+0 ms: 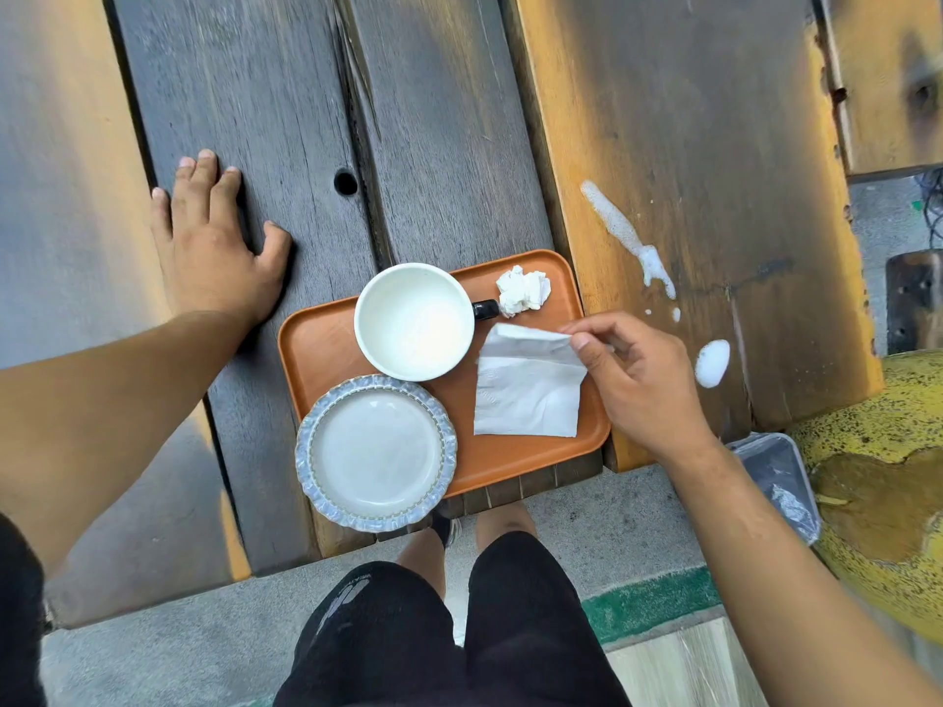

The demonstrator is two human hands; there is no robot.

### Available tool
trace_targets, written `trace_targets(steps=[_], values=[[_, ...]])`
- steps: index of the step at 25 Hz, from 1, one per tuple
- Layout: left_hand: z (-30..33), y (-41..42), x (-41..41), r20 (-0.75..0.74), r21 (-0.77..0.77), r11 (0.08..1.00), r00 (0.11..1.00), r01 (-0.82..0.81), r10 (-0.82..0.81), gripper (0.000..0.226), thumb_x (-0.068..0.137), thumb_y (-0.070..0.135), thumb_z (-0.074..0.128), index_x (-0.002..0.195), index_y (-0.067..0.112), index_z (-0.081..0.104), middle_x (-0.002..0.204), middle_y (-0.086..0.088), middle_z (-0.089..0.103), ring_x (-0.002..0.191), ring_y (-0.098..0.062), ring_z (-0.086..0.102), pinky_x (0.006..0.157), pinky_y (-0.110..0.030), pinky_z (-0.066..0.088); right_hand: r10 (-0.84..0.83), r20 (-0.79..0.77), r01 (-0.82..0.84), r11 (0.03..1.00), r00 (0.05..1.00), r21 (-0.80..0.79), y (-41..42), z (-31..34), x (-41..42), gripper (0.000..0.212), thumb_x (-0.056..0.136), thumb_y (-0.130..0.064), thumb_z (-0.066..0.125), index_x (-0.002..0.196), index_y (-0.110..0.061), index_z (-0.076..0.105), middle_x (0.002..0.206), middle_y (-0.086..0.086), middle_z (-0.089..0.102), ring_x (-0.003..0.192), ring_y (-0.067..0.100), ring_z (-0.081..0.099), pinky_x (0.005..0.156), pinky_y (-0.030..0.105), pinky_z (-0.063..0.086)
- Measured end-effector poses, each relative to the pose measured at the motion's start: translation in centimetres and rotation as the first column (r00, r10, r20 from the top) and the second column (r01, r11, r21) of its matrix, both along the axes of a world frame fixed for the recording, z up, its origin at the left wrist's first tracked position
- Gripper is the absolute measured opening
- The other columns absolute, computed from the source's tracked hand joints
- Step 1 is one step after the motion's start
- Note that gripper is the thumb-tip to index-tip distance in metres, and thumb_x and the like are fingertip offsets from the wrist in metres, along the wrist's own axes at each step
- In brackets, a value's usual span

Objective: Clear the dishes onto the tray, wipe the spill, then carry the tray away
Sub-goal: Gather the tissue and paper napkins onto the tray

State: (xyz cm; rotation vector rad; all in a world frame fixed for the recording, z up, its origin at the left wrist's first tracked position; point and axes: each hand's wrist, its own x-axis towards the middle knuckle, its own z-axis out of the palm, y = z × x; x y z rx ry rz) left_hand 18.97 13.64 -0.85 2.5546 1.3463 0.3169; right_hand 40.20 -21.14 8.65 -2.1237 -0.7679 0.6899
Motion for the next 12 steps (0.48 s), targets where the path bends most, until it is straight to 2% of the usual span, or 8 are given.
trace_targets(steps=[1, 3, 5, 7, 9, 11, 12], values=[[0.0, 0.0, 0.0, -0.004, -0.004, 1.0, 1.0, 0.002, -0.002, 0.066, 0.092, 0.04, 0.046, 0.149, 0.008, 0.046, 0.168, -0.01, 0.032, 0.159, -0.027, 0.022, 0.129, -0.045, 0.006, -0.067, -0.029, 0.068, 0.997, 0.997, 0.026, 0.0, 0.1, 0.2, 0.009, 0.097, -0.021, 0.065, 0.098, -0.028, 0.072, 0.093, -0.01, 0.075, 0.091, 0.011, 0.071, 0.081, 0.04, 0.058], [0.0, 0.0, 0.0, -0.006, -0.003, 1.0, 1.0, 0.005, -0.005, 0.065, 0.092, 0.04, 0.046, 0.148, 0.007, 0.046, 0.168, -0.01, 0.032, 0.159, -0.027, 0.021, 0.129, -0.045, 0.006, -0.192, -0.083, 0.199, 0.975, 0.978, 0.097, 0.1, 0.4, 0.3, 0.018, 0.097, -0.015, 0.063, 0.092, -0.032, 0.067, 0.088, -0.017, 0.074, 0.084, 0.004, 0.069, 0.076, 0.03, 0.055], [0.1, -0.1, 0.0, -0.003, -0.001, 1.0, 1.0, 0.005, -0.005, 0.065, 0.092, 0.04, 0.046, 0.148, 0.007, 0.046, 0.168, -0.01, 0.032, 0.159, -0.027, 0.022, 0.129, -0.045, 0.006, -0.293, -0.146, 0.317, 0.929, 0.945, 0.19, 0.4, 1.0, 0.3, 0.026, 0.094, -0.002, 0.057, 0.084, -0.025, 0.064, 0.084, -0.019, 0.074, 0.082, 0.001, 0.067, 0.075, 0.022, 0.051], [0.1, -0.1, 0.0, -0.002, -0.007, 1.0, 1.0, 0.004, -0.004, 0.065, 0.092, 0.04, 0.046, 0.148, 0.007, 0.046, 0.168, -0.01, 0.032, 0.159, -0.027, 0.021, 0.129, -0.045, 0.006, -0.315, -0.282, 0.388, 0.884, 0.906, 0.262, 0.3, 1.7, 0.1, 0.028, 0.086, 0.001, 0.047, 0.073, -0.019, 0.061, 0.086, -0.009, 0.077, 0.087, 0.012, 0.071, 0.075, 0.028, 0.053], [0.1, -0.1, 0.0, -0.004, -0.007, 1.0, 1.0, 0.0, 0.0, 0.065, 0.092, 0.04, 0.046, 0.148, 0.008, 0.046, 0.168, -0.01, 0.032, 0.159, -0.026, 0.021, 0.129, -0.045, 0.005, -0.211, -0.425, 0.325, 0.921, 0.88, 0.215, 0.2, 2.1, 0.0, 0.029, 0.08, -0.002, 0.042, 0.064, -0.02, 0.059, 0.086, 0.0, 0.079, 0.09, 0.02, 0.072, 0.074, 0.03, 0.053], [0.1, -0.1, 0.0, -0.006, -0.005, 1.0, 1.0, 0.001, -0.002, 0.065, 0.092, 0.041, 0.046, 0.148, 0.008, 0.046, 0.168, -0.009, 0.032, 0.159, -0.026, 0.021, 0.128, -0.044, 0.005, -0.041, -0.492, 0.078, 0.996, 0.87, 0.053, -0.1, 1.8, -0.5, 0.023, 0.079, -0.008, 0.043, 0.062, -0.017, 0.056, 0.089, 0.005, 0.079, 0.093, 0.02, 0.072, 0.079, 0.029, 0.051], [0.1, -0.1, 0.0, -0.002, -0.006, 1.0, 1.0, 0.003, -0.003, 0.065, 0.092, 0.041, 0.045, 0.148, 0.008, 0.046, 0.168, -0.009, 0.032, 0.159, -0.026, 0.022, 0.128, -0.043, 0.004, 0.034, -0.51, -0.06, 0.998, 0.859, -0.036, -0.2, 1.4, -0.8, 0.019, 0.079, -0.012, 0.044, 0.062, -0.013, 0.053, 0.09, 0.004, 0.08, 0.092, 0.017, 0.072, 0.081, 0.026, 0.049]])
